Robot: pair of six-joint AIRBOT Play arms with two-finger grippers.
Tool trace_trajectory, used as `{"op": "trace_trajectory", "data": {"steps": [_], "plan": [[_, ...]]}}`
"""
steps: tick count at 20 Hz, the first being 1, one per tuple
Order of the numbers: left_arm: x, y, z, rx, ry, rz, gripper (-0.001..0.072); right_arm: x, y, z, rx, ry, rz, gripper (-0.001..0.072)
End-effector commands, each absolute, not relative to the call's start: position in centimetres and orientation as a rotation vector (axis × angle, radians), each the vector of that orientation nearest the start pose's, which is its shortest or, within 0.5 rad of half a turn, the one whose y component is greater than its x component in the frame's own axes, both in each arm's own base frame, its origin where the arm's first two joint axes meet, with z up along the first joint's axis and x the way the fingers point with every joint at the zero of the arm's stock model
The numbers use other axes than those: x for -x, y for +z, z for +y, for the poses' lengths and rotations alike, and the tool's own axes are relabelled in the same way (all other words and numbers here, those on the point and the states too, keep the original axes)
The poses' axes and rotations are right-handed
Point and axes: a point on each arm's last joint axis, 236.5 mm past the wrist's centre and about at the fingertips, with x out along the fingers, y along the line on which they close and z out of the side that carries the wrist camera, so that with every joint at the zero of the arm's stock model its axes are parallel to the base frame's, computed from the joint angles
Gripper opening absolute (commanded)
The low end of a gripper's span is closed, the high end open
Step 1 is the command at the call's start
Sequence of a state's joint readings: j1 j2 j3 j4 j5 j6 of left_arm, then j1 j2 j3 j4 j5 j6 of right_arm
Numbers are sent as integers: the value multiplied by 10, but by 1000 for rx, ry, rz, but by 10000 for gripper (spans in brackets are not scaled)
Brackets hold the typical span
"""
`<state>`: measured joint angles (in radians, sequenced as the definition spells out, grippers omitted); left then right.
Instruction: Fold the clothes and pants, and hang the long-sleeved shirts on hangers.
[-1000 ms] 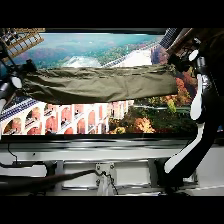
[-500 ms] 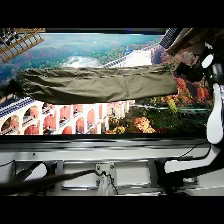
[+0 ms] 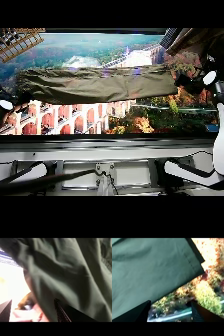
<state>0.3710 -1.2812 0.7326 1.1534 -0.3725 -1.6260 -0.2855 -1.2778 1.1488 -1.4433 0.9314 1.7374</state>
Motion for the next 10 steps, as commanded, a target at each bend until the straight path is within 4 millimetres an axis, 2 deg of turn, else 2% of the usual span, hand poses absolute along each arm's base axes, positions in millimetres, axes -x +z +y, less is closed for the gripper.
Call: {"op": "trace_trajectory", "data": {"steps": [1, 4, 6, 8, 9, 10], "plan": [[-433, -76, 110, 705, 389, 789, 573, -405, 39, -94, -420, -290, 989, 565], [-460, -85, 102, 769, 376, 792, 554, -402, 56, -93, -413, -287, 951, 565], [-477, -82, 101, 764, 361, 780, 445, -398, 62, -93, -403, -289, 947, 565], [-484, -76, 100, 764, 347, 779, 41, -393, 62, -98, -376, -303, 959, 565], [-484, -73, 103, 766, 348, 775, 10, -391, 58, -102, -359, -314, 969, 564], [-482, -70, 106, 767, 351, 776, 9, -386, 50, -107, -340, -334, 986, 564]]}}
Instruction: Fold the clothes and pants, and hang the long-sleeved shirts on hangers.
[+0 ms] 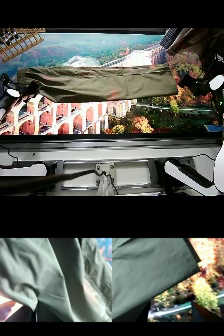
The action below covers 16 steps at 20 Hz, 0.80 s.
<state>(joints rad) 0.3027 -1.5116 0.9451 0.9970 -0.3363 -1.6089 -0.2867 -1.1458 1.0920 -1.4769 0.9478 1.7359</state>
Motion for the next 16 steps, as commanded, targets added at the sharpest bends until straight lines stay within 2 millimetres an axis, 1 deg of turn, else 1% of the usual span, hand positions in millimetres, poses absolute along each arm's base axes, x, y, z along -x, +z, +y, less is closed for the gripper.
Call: {"op": "trace_trajectory", "data": {"steps": [1, 3, 4, 5, 7, 8, 11, 13, 15, 16], "plan": [[-480, -70, 107, 773, 352, 780, 9, -377, 36, -110, -344, -366, 1015, 564], [-474, -71, 110, 785, 354, 802, 9, -352, -3, -116, -447, -447, 1079, 564], [-472, -72, 109, 787, 352, 812, 9, -347, -18, -117, -501, -467, 1074, 567], [-470, -73, 109, 782, 351, 822, 9, -348, -30, -118, -576, -475, 1042, 570], [-468, -75, 109, 759, 348, 836, 9, -360, -44, -119, -761, -489, 957, 603], [-468, -76, 109, 756, 347, 838, 8, -369, -50, -119, -820, -482, 924, 643], [-468, -75, 109, 756, 347, 837, 9, -395, -72, -114, -925, -442, 896, 648], [-468, -75, 109, 756, 347, 837, 9, -409, -87, -105, -994, -419, 909, 648], [-468, -75, 109, 756, 348, 837, 9, -424, -97, -102, -1020, -406, 919, 647], [-468, -75, 109, 756, 348, 837, 9, -432, -99, -103, -1015, -402, 918, 646]]}}
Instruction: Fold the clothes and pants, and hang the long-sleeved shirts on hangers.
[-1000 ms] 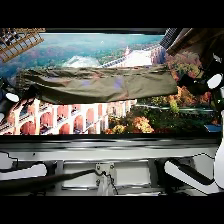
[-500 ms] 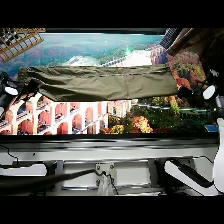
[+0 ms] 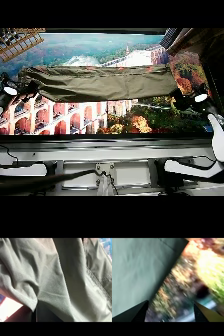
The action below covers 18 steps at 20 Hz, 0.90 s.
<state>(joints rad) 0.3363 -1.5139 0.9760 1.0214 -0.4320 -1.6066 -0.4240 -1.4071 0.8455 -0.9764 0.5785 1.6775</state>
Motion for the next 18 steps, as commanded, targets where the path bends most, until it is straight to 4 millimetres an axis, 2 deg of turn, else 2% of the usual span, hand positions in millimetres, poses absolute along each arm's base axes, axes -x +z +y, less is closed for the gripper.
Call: {"op": "trace_trajectory", "data": {"steps": [1, 4, 8, 10, 11, 12, 14, 16, 18], "plan": [[-468, -75, 109, 756, 347, 837, 9, -442, -99, -105, -1007, -397, 908, 645], [-468, -75, 110, 756, 349, 835, 9, -469, -98, -104, -997, -370, 900, 634], [-469, -74, 112, 754, 352, 826, 9, -506, -99, -87, -990, -297, 931, 599], [-469, -74, 112, 754, 352, 827, 9, -516, -99, -83, -991, -279, 938, 356], [-469, -74, 113, 751, 352, 826, 9, -518, -97, -82, -988, -273, 936, 149], [-469, -74, 114, 733, 345, 828, 9, -516, -95, -79, -987, -264, 945, 15], [-462, -74, 118, 690, 329, 852, 8, -499, -95, -71, -927, -232, 1030, 16], [-448, -72, 130, 629, 334, 892, 8, -467, -97, -67, -800, -210, 1163, 16], [-432, -67, 144, 552, 345, 933, 7, -436, -93, -76, -671, -226, 1222, 16]]}}
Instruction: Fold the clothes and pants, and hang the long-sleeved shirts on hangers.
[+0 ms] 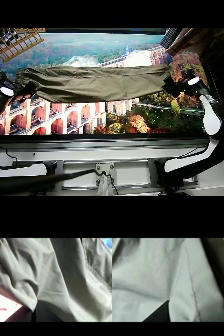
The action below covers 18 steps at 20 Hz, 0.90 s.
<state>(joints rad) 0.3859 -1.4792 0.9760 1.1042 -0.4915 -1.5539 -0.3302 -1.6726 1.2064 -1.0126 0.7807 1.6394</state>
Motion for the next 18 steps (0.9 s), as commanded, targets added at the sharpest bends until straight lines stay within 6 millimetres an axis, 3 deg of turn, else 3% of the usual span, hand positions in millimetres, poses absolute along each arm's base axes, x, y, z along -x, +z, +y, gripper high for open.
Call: {"op": "trace_trajectory", "data": {"steps": [1, 4, 8, 10, 12, 16, 17, 18], "plan": [[-423, -66, 153, 514, 356, 954, 7, -420, -88, -83, -603, -244, 1229, 16], [-391, -72, 162, 495, 372, 1065, 7, -367, -79, -89, -458, -262, 1296, 16], [-324, -97, 142, 441, 354, 1307, 8, -305, -78, -70, -428, -244, 1348, 15], [-290, -103, 136, 440, 389, 1352, 7, -282, -78, -64, -419, -246, 1346, 15], [-260, -102, 147, 385, 469, 1360, 7, -261, -80, -62, -390, -255, 1346, 15], [-234, -91, 158, 304, 510, 1359, 9, -227, -81, -52, -376, -247, 1381, 43], [-231, -88, 158, 305, 514, 1362, 9, -224, -76, -51, -371, -244, 1377, 232], [-228, -85, 160, 292, 520, 1368, 57, -221, -70, -56, -324, -238, 1375, 535]]}}
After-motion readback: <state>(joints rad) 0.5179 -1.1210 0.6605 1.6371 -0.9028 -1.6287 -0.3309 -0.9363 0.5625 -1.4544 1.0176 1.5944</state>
